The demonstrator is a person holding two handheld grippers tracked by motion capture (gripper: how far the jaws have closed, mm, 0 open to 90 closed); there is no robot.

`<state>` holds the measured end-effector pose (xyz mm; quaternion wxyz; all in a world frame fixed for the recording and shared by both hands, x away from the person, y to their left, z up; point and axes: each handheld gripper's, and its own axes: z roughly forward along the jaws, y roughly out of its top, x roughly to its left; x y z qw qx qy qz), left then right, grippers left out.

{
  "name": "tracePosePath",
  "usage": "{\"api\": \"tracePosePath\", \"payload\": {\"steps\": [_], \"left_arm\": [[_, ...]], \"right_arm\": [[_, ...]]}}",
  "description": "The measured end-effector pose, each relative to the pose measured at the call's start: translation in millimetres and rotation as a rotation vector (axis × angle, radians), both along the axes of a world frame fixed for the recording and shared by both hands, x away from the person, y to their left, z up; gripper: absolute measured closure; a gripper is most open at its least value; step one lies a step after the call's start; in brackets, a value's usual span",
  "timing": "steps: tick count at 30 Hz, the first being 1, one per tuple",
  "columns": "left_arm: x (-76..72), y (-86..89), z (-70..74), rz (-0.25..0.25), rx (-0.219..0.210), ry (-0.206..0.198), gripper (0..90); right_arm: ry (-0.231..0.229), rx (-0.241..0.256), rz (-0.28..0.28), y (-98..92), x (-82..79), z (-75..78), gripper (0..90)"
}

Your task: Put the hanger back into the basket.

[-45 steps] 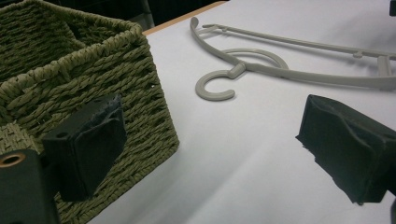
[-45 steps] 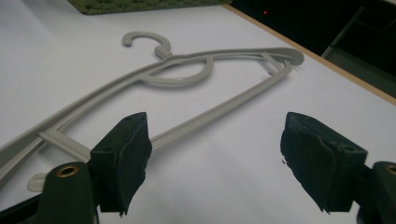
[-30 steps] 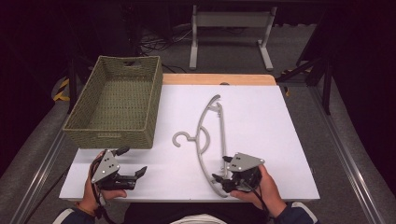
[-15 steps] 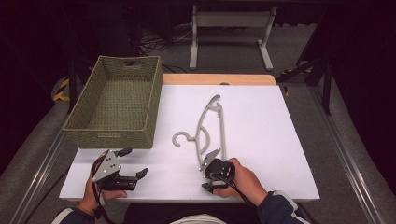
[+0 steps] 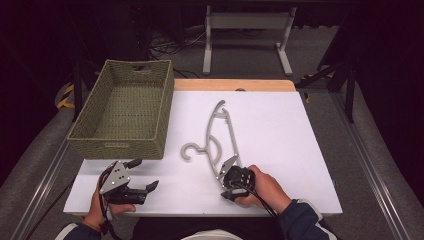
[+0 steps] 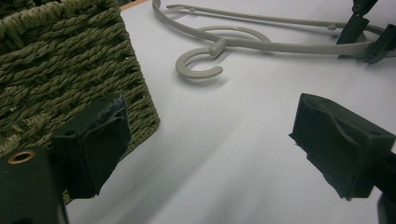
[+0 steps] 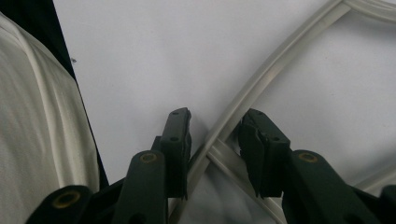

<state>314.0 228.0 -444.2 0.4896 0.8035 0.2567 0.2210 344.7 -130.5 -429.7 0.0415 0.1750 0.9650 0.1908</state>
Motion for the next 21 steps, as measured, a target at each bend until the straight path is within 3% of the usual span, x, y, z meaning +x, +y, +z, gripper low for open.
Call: {"api": "tracePosePath", "payload": {"steps": [4,11,12,13,14,15,16,18,21], "left_arm": [[-2.4,-0.7,1.4,-0.003,0.007,-0.019,13.3],[-0.2,-0.8,-0.5,0.001,0.004,0.001,12.7],[-0.1,-1.1,-0.5,0.002,0.006,0.000,12.5],[0.0,-1.0,-0.1,0.004,0.011,-0.002,12.5],[-0.1,-0.9,0.2,0.008,0.013,-0.006,12.5],[-0.3,-1.0,0.4,0.006,0.010,-0.010,12.8],[-0.5,-1.0,0.8,0.009,0.011,-0.015,12.8],[-0.3,-1.4,0.1,0.014,0.008,-0.014,12.8],[0.7,-1.6,-0.4,0.015,0.011,-0.008,12.8]], "right_arm": [[-0.009,0.001,0.003,-3.0,-1.3,0.2,65.3],[0.012,0.032,-0.033,-7.6,0.5,-0.8,64.3],[0.017,0.038,-0.035,-7.8,0.6,-0.8,57.0],[0.034,0.064,-0.068,-6.0,1.7,-2.0,43.1],[0.034,0.064,-0.068,-6.0,1.7,-2.0,43.1],[0.016,0.052,-0.067,-3.9,2.7,-2.8,49.2],[0.016,0.052,-0.067,-3.9,2.7,-2.8,49.2],[-0.001,0.070,-0.102,-4.2,4.4,-3.7,59.4],[-0.031,0.060,-0.106,-1.4,3.5,-4.1,65.6]]}}
